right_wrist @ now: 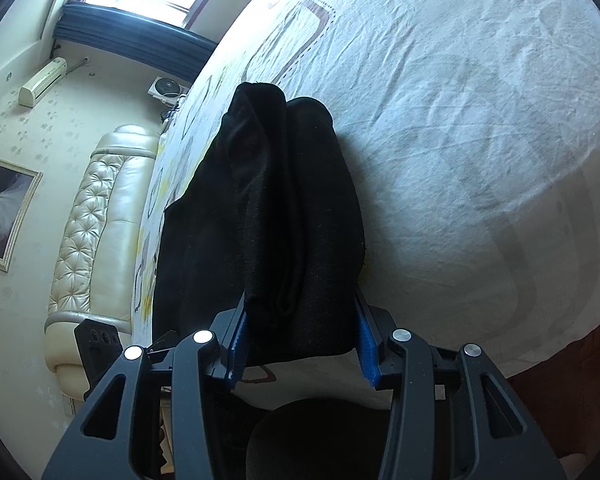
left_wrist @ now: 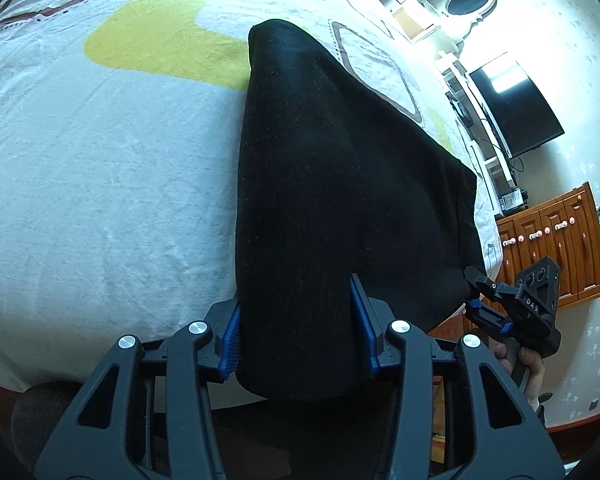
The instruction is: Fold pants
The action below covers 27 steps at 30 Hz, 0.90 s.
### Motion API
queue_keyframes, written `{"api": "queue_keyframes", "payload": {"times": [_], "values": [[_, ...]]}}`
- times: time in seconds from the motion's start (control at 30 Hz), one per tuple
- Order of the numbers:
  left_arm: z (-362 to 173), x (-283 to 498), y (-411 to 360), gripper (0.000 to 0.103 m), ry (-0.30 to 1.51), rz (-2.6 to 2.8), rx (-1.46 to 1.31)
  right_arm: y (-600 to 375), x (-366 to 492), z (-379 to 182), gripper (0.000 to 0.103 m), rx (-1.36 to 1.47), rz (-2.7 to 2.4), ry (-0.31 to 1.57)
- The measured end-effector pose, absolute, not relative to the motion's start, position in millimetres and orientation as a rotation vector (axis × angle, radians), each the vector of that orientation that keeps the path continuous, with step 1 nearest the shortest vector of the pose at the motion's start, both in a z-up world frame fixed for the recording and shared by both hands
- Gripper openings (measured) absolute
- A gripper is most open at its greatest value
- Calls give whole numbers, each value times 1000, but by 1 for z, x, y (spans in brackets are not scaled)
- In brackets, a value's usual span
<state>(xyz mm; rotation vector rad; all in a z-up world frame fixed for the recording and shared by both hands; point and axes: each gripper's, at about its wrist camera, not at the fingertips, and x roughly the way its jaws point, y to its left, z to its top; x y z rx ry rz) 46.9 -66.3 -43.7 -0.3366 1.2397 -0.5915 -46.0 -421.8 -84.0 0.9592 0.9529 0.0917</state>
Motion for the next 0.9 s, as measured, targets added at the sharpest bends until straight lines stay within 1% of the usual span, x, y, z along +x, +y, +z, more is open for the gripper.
{"api": "queue_keyframes", "payload": {"times": [0.63,0.83,0.9], "values": [[-27,40,10,45,1193,-428,-314,-356,5,-87,45,909,247,1030],[-27,41,23,45,1186,-398,-332,-331,11,-91,45,907,277,1030],[-30,42,24,47,1194,-415,-336,-330,11,-92,45,904,272,1028]]}}
